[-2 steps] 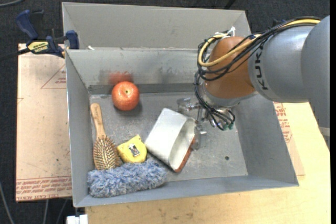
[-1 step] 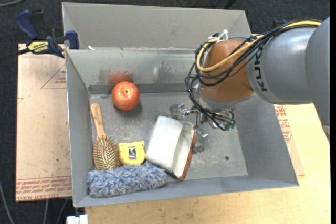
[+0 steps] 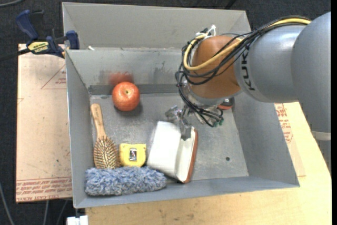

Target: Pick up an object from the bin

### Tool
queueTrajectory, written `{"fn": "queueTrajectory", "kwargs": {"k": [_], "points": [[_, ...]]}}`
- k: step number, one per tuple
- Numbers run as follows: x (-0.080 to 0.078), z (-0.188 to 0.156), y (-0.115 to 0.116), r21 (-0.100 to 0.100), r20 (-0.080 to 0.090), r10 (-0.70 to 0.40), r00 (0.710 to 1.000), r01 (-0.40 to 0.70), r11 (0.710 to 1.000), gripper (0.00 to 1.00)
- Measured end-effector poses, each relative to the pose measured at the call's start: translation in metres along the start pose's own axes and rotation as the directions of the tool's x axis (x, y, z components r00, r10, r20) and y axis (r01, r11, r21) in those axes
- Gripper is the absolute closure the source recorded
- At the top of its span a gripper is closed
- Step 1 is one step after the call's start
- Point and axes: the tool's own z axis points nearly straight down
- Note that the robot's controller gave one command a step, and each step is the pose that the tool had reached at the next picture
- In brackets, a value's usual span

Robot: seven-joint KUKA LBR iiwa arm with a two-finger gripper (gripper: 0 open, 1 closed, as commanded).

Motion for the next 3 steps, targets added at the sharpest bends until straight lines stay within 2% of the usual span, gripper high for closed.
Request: {"fn": "queueTrajectory", "kwargs": {"k": [1, 2, 3], "points": [[0.0, 0.0, 0.0, 0.0, 0.0, 0.0, 1.0, 0.0, 1.0, 1.0], [-0.017, -0.009, 0.0, -0.004, -0.014, -0.053, 0.998, 0.053, 0.999, 1.0], [-0.032, -0.063, -0.004, -0.005, -0.006, -0.23, 0.973, 0.23, 0.973, 1.0]]}}
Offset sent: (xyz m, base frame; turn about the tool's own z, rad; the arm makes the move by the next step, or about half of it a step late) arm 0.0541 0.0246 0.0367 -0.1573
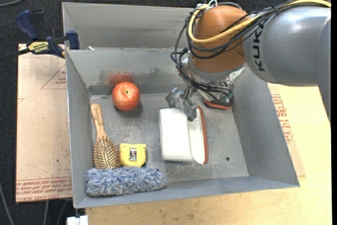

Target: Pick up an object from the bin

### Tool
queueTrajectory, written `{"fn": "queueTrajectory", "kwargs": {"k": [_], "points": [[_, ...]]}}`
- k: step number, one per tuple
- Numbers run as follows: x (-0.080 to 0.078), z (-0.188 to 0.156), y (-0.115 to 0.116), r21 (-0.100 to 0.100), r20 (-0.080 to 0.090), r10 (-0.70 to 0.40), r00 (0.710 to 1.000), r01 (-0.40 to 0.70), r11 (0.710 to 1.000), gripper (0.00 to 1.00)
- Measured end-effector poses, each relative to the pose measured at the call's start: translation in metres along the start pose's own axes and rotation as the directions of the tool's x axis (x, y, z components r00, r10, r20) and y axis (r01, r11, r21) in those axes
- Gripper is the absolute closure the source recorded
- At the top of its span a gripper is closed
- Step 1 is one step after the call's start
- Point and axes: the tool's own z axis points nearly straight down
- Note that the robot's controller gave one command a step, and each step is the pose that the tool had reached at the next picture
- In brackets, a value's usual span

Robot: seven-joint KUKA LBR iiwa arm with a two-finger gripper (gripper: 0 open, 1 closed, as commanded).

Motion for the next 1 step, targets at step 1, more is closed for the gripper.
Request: {"fn": "queueTrajectory", "kwargs": {"k": [1], "points": [[0.0029, -0.037, -0.0042, 0.002, 0.002, -0.018, 1.0, 0.018, 1.0, 1.0]]}}
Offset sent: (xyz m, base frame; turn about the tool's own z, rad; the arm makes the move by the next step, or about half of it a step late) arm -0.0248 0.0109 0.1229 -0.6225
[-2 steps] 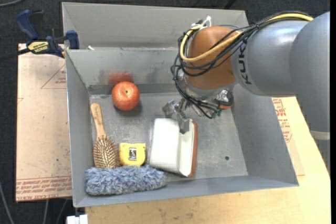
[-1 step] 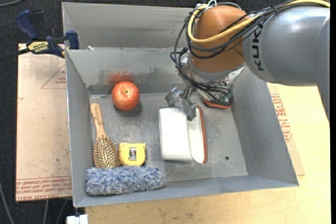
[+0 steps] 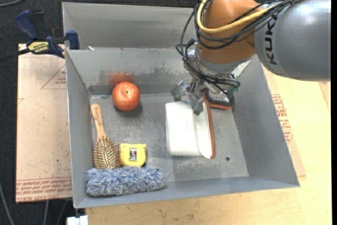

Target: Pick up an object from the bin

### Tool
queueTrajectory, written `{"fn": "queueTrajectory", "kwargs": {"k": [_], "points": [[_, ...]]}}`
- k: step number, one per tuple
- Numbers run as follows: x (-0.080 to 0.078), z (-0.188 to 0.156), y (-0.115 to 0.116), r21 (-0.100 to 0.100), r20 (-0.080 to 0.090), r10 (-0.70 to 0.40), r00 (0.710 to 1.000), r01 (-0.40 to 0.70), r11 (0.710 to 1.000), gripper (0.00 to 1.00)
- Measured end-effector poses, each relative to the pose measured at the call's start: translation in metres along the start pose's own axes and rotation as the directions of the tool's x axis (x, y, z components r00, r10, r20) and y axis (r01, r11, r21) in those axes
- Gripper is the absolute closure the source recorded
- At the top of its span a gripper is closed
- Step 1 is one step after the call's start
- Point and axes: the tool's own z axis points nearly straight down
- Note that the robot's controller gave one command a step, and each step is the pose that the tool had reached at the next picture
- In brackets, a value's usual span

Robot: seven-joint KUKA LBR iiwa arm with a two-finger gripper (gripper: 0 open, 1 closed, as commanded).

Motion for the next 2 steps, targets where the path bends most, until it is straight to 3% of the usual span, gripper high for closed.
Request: {"fn": "queueTrajectory", "kwargs": {"k": [1, 2], "points": [[0.001, -0.02, 0.006, -0.001, 0.0, 0.204, 0.979, -0.204, 0.979, 1.0], [-0.003, 0.009, 0.007, 0.005, 0.011, 0.142, 0.99, -0.142, 0.99, 1.0]]}}
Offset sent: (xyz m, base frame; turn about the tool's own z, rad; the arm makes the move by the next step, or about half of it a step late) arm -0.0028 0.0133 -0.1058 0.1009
